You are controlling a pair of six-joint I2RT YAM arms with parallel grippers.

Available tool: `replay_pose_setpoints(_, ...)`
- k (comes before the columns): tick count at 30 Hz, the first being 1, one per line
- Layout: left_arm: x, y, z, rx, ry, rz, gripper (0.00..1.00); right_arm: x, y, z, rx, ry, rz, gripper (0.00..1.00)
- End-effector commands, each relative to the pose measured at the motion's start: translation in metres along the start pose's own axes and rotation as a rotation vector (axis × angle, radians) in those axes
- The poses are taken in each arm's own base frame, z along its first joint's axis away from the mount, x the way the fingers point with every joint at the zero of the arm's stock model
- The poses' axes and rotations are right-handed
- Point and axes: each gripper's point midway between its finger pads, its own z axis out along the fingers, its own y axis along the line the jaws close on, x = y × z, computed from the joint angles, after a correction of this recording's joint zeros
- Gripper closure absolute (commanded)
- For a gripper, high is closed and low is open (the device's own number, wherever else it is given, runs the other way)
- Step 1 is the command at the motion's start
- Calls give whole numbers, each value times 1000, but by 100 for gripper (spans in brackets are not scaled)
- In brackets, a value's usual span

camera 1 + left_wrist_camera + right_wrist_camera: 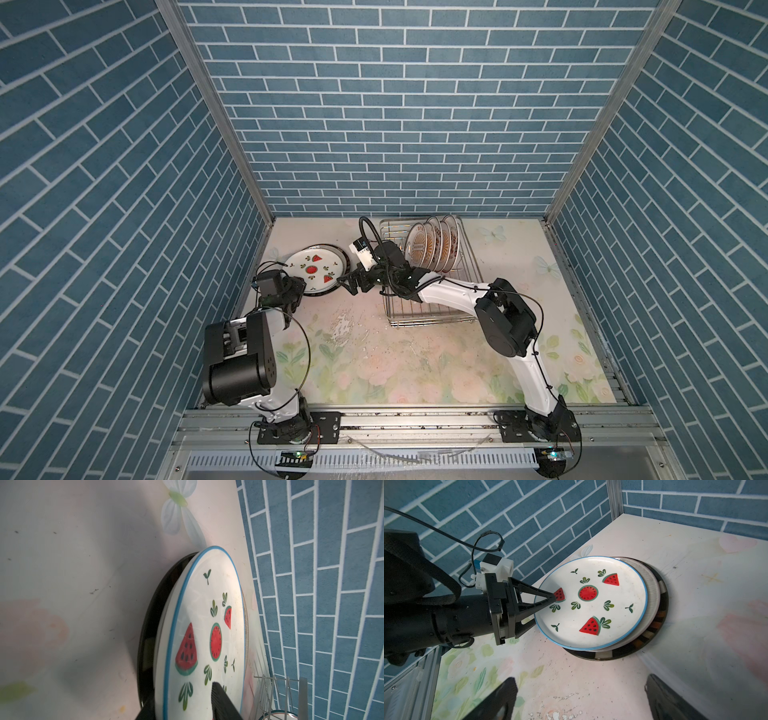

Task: Unload the plates from the dish rack
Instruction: 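Lower the watermelon plate onto the glass plate with the left gripper, then open the left gripper and release the watermelon plate on the stack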

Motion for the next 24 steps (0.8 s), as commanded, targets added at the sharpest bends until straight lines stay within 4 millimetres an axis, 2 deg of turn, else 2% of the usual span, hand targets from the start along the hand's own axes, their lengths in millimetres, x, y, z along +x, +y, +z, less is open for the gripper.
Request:
replay_pose_setpoints(1, -11, -9, 0, 15, -31, 35, 59, 9, 1, 7, -7, 20, -15, 3)
replay_pose_setpoints(10, -15, -1, -2, -40, -54, 57, 58, 9, 0, 8, -9, 20, -14, 3)
replay_pose_setpoints(24, -24, -2, 2, -76, -77, 77, 57, 16, -3, 11, -2, 31, -7, 3)
